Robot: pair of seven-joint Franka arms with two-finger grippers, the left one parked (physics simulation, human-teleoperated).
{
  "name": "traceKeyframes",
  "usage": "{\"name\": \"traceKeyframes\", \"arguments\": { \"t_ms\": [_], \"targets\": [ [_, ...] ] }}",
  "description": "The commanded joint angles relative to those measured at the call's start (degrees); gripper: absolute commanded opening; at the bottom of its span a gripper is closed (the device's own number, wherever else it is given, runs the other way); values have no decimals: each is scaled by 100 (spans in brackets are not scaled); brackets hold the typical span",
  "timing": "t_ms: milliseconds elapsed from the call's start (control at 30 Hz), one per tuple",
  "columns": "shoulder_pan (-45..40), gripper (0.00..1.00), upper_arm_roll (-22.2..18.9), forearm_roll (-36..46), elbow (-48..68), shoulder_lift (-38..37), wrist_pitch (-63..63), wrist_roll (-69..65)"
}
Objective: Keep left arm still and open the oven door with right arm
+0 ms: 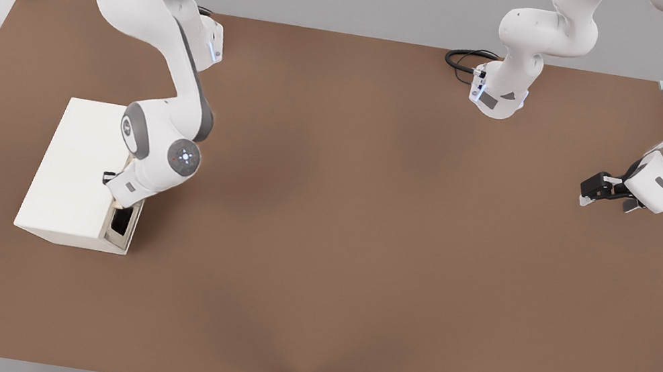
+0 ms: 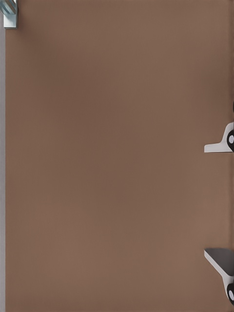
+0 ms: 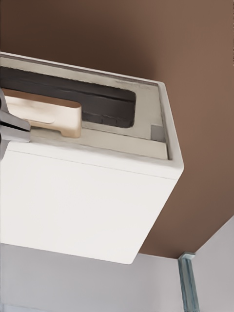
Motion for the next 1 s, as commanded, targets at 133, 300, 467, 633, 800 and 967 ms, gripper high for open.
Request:
{"name": "traceKeyframes", "arguments": {
  "t_ms": [133,300,467,633,800,967],
  "targets": [
    [-18,4,2,-101,-97,3,354,1935],
    [-18,4,2,-101,-97,29,354,1935],
    [-18,4,2,-101,-97,82,354,2014],
    [105,4,1645,953,464,179,-972,3903],
    [9,100,1813,2772,2135,451,-1281,873],
    [-650,100,882,4259,2461,-822,-1861,-2512]
  ]
}}
